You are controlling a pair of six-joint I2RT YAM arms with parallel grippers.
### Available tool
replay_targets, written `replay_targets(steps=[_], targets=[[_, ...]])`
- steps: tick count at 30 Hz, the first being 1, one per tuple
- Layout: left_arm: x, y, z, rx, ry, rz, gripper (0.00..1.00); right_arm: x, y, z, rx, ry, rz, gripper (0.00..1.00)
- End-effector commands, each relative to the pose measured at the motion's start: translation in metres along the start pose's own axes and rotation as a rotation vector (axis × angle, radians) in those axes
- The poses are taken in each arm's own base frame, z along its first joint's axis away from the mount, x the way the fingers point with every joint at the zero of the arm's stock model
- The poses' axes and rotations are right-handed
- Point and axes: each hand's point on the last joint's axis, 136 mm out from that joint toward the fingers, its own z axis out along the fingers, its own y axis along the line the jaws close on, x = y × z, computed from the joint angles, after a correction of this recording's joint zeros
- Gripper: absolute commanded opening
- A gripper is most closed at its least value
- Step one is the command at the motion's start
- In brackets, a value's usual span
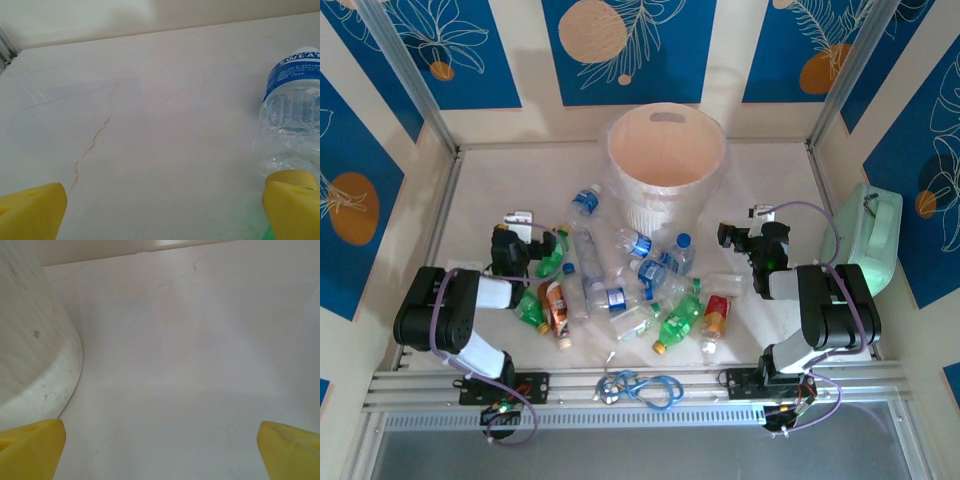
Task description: Put the plastic bottles in the bin
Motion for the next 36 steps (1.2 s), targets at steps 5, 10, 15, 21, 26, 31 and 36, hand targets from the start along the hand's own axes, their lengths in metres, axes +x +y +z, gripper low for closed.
replay_targets(steps=[5, 10, 15, 21, 26, 31, 36], targets=[[-0.001, 0.001, 0.002, 0.007, 0.005, 0.004, 1.00, -0.015, 0.004, 0.001, -0.023, -0.042, -0.021, 0.99], [-0.005, 0.004, 0.002, -0.005, -0.003, 0.005, 1.00, -0.023, 0.002, -0.001, -0.004, -0.065, -0.013, 0.99], [-0.074, 0.039, -0.020, -0.192, 0.053, -0.102, 1.00, -0.102, -0.026, -0.056, 0.312, 0.181, 0.339, 0.99], [-0.141, 0.020, -0.070, -0.073, 0.089, -0.439, 0.95, -0.081, -0.032, -0.109, 0.331, 0.420, 0.743, 0.99], [-0.125, -0.028, -0.099, 0.097, 0.216, -0.471, 0.88, -0.074, 0.017, -0.165, 0.342, 0.476, 0.513, 0.96], [-0.110, -0.073, -0.127, 0.220, 0.309, -0.454, 0.83, -0.067, 0.085, -0.196, 0.260, 0.571, 0.239, 0.90], [-0.109, -0.110, -0.139, 0.296, 0.354, -0.444, 0.83, -0.045, 0.143, -0.199, 0.174, 0.631, 0.058, 0.87]])
